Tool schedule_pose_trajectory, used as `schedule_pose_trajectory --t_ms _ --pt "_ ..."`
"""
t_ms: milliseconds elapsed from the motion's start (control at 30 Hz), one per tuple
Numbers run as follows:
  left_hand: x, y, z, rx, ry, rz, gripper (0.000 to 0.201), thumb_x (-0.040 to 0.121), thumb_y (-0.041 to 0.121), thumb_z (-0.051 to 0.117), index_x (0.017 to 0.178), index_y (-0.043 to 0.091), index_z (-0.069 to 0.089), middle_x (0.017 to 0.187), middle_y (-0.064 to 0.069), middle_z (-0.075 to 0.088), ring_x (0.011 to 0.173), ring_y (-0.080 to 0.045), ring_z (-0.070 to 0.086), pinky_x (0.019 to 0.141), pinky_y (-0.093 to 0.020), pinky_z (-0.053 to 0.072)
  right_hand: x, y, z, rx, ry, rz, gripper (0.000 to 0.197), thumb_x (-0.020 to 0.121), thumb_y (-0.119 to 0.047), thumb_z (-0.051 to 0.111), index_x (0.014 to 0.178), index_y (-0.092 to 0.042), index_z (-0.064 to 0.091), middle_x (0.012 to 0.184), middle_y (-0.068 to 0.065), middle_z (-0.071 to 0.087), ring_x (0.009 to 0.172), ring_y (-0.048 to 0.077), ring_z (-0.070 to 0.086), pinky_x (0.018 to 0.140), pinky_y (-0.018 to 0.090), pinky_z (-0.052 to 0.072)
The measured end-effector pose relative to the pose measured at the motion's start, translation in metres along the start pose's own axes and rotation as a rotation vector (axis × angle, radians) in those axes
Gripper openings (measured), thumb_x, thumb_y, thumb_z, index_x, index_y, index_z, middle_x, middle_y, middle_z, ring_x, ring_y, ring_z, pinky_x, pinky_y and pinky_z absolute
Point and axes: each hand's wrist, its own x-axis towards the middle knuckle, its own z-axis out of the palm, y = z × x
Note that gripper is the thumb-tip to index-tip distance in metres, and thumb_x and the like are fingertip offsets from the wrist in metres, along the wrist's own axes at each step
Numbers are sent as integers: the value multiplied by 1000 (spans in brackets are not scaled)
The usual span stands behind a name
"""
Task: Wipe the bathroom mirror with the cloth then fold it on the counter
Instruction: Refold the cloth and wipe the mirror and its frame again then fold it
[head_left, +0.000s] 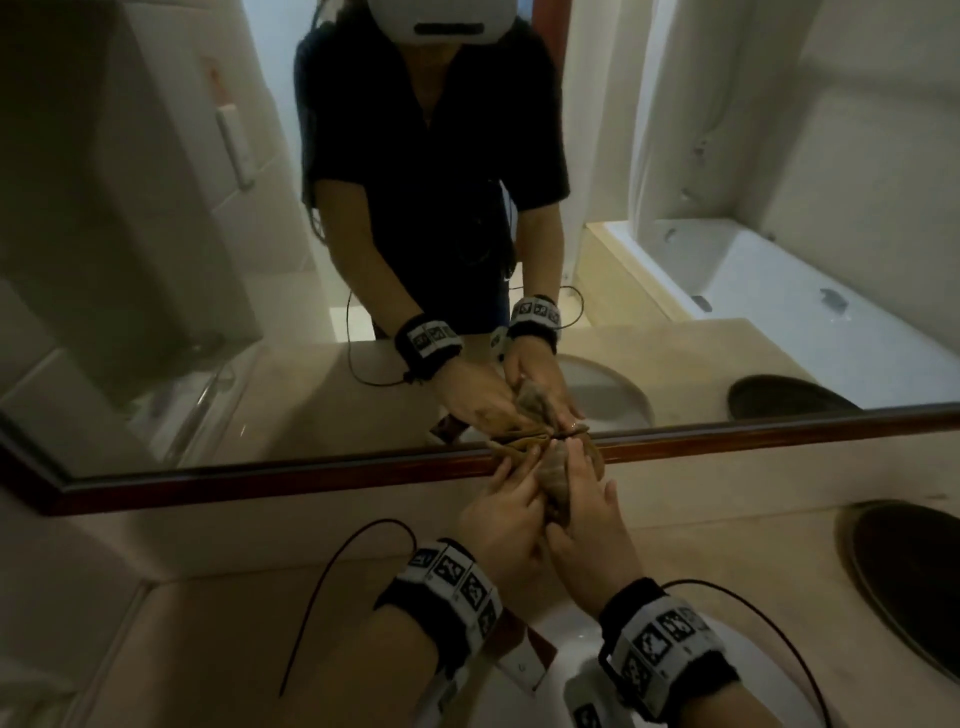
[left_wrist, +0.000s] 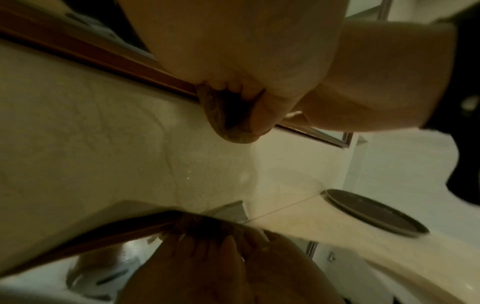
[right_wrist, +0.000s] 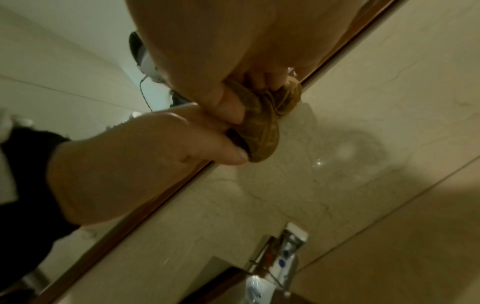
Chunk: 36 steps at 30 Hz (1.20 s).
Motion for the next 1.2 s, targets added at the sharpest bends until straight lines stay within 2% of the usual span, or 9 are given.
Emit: schedule_pose_trajectory --t_ms 167,300,433,567,633,733,833,933,1200 --pt "-15 -11 -6 -337 252 -76 44 87 24 49 126 7 60 149 -9 40 141 -24 31 115 -43 32 3 18 8 -215 29 -97 78 90 -52 37 153 -23 2 160 5 -6 144 12 -11 121 40 2" --pt "-49 -25 -9 -166 403 -199 43 85 25 42 118 11 66 140 -7 51 128 -25 48 104 -44 44 15 13 35 -509 54 0 81 72 -51 67 140 -10 48 145 31 36 131 44 41 106 57 36" --pt "-76 -36 -5 10 449 -365 58 75 22 41 130 4 52 135 -17 50 123 -31 45 101 -54 42 20 9 36 -567 136 -3 80 58 -42 82 128 -10 60 134 29 51 120 43 53 100 59 38" --pt "-80 -37 10 146 383 -303 70 71 21 54 136 -2 40 136 -27 42 124 -38 39 108 -53 31 16 36 12 -565 177 3 92 42 -26 90 127 -6 60 132 21 57 117 36 59 97 61 39" --pt "-71 -29 12 165 324 -360 85 59 16 72 135 -5 42 134 -32 45 124 -42 39 102 -58 36 18 55 -14 -563 260 21 86 53 -22 86 131 -6 56 137 19 53 122 33 55 100 62 36" --pt "-58 -6 15 136 210 -520 84 64 25 63 138 -7 41 137 -36 42 126 -51 43 98 -59 44 22 80 -57 -425 252 161 65 87 -22 58 147 -20 34 153 10 34 137 28 38 114 47 22" --pt "-47 8 19 154 88 -623 106 56 40 74 141 -10 35 141 -38 34 130 -54 34 101 -57 39 22 93 -87 -158 480 232 27 92 -24 49 117 -18 56 107 18 66 96 38 60 84 41 47" --pt "-39 17 14 216 31 -687 118 44 47 82 136 -13 40 135 -41 38 126 -56 38 96 -57 43 29 96 -106 12 699 243 16 93 -22 50 104 -11 55 95 19 66 88 40 61 79 41 45" --pt "-21 23 16 249 -20 -828 112 48 50 80 132 -13 43 134 -42 40 128 -56 36 85 -54 51 37 86 -36 -164 603 -222 25 78 -20 59 98 -11 70 90 9 66 80 30 61 72 32 49"
